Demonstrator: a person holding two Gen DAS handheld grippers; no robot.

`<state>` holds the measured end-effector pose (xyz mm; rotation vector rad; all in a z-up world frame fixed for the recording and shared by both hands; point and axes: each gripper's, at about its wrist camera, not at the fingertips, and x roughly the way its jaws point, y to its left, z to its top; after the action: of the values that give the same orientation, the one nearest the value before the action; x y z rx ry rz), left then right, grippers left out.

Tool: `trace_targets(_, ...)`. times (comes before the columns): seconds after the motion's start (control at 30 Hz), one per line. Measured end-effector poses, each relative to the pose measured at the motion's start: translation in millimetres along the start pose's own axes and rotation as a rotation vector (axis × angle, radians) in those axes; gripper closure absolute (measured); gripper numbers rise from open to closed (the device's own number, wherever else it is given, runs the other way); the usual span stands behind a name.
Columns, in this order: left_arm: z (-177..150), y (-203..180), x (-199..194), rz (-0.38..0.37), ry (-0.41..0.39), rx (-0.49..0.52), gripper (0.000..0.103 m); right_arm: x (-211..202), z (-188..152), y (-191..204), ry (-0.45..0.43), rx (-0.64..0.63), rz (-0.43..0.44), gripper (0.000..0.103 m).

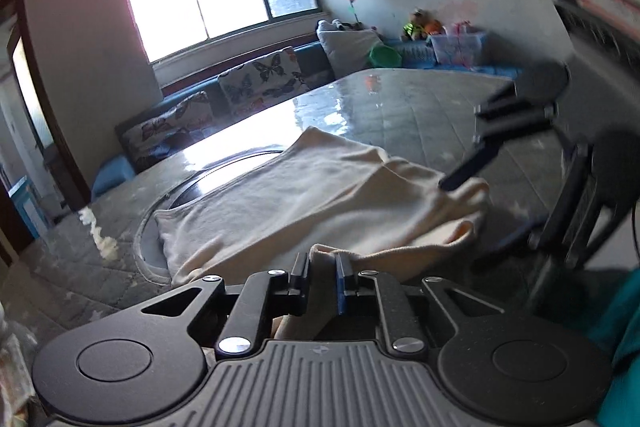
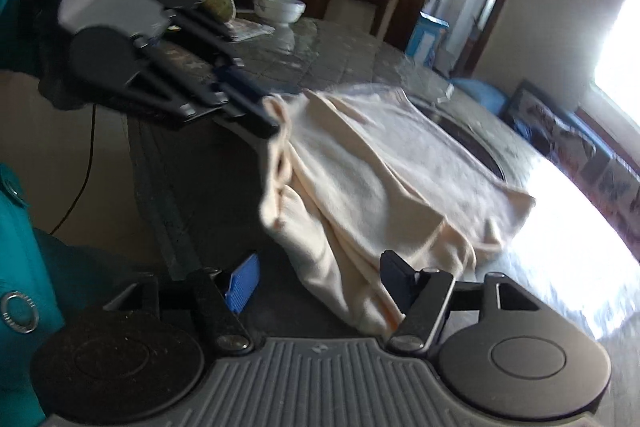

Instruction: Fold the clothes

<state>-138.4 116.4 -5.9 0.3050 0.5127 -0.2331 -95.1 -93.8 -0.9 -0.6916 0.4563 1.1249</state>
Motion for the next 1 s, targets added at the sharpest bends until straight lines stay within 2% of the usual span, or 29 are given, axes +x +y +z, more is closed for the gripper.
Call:
trace_targets(0.07, 3, 3, 2, -0.006, -0.002, -0.022, 0.089, 8, 2, -2, -0.013, 0.014, -0.002, 0.036)
trace_targets(0.1, 4, 4, 3, -0.007, -0.001, -0.029, 0.089, 13, 4, -4, -0.019, 0.027, 0.002, 0.040)
trace_targets(0.17, 3, 6, 4, -0.012, 0.007, -0.043, 0.089, 21, 7, -9, -0.021, 0.056, 0.012, 0.055)
trace_targets(0.2, 1, 7, 4, -0.017, 0.012, -0.050, 0.088, 24, 9, -13, -0.015, 0.072, 0.020, 0.069)
trace_targets(0.23, -1, 8, 2, -0.020, 0.015, -0.053, 0.085, 27, 11, -16, -0.007, 0.094, 0.030, 0.076)
trace_targets(0.3, -6, 8, -4, -0.021, 0.016, -0.049, 0.082, 29, 15, -24, -0.004, 0.139, 0.057, 0.084)
trace_targets(0.37, -13, 7, -11, -0.016, 0.013, -0.038, 0.068, 27, 17, -31, -0.005, 0.177, 0.079, 0.086)
trace_targets(0.43, -19, 6, -17, -0.007, 0.014, -0.023, 0.057, 26, 19, -37, -0.007, 0.213, 0.095, 0.089)
trace_targets(0.57, -29, -2, -21, 0.029, 0.025, 0.024, 0.048, 23, 22, -47, -0.010, 0.272, 0.104, 0.090)
trace_targets(0.8, -39, -17, -9, 0.100, 0.029, 0.204, 0.048, 21, 30, -51, -0.034, 0.290, 0.096, 0.091)
trace_targets(0.93, -42, -17, -4, 0.102, 0.050, 0.274, 0.061, 19, 29, -52, -0.039, 0.300, 0.088, 0.092)
trace_targets(1.0, -42, -14, -4, 0.102, 0.059, 0.273, 0.068, 18, 28, -52, -0.043, 0.304, 0.086, 0.093)
